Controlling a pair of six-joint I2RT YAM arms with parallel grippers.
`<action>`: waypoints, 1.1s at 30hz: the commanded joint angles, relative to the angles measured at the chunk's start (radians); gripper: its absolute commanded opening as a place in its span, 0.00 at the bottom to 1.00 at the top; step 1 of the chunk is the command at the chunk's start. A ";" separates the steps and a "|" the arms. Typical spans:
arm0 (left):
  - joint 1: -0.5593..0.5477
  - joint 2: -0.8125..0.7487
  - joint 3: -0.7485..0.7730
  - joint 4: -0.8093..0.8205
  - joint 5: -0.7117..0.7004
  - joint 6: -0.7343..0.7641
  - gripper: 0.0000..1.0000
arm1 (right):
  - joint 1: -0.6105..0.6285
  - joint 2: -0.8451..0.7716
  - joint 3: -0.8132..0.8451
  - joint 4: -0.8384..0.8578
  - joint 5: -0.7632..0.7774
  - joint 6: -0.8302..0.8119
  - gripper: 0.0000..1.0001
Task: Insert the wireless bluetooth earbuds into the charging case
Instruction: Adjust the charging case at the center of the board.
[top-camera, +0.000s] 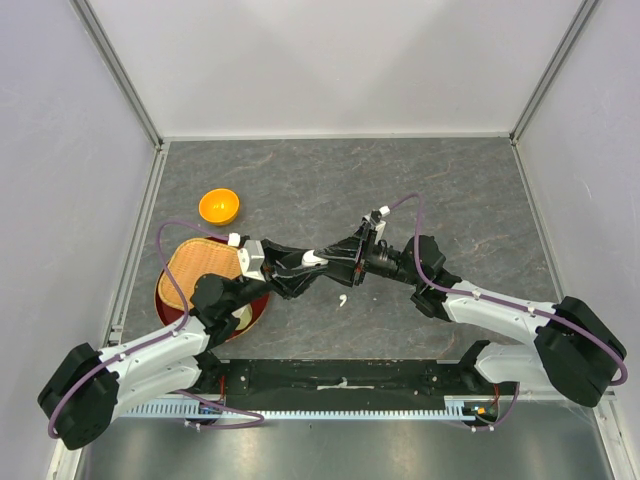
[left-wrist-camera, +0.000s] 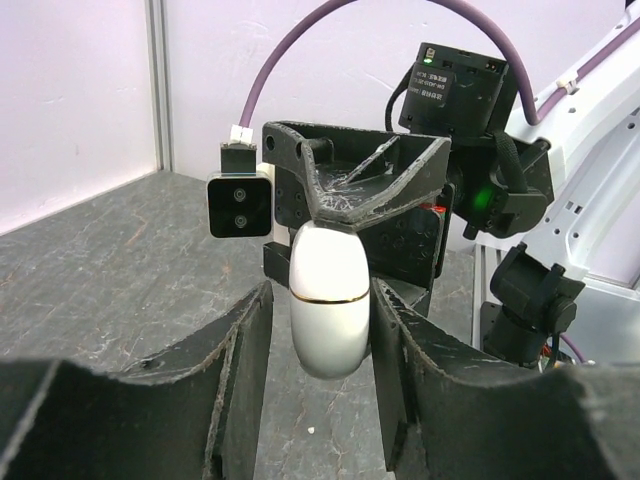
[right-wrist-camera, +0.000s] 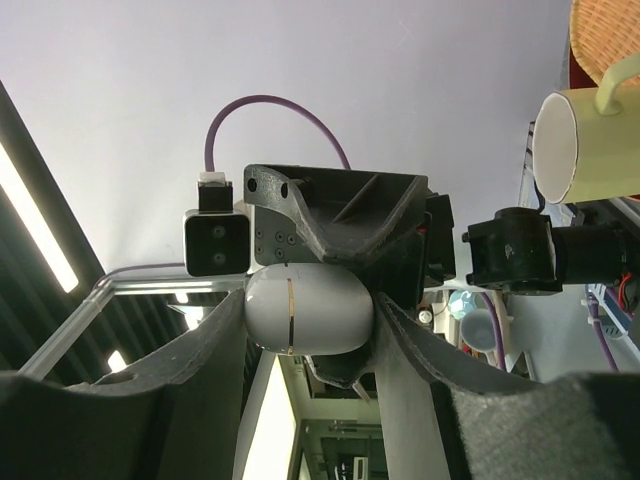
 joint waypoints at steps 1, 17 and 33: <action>-0.005 -0.008 0.013 0.054 -0.017 -0.017 0.48 | 0.005 -0.005 -0.011 0.075 0.013 0.033 0.02; -0.005 -0.019 0.016 0.027 -0.028 -0.013 0.02 | 0.005 -0.008 -0.021 0.085 0.016 0.031 0.13; -0.003 -0.033 0.022 -0.007 -0.030 -0.011 0.02 | 0.003 -0.002 -0.038 0.168 0.023 0.033 0.33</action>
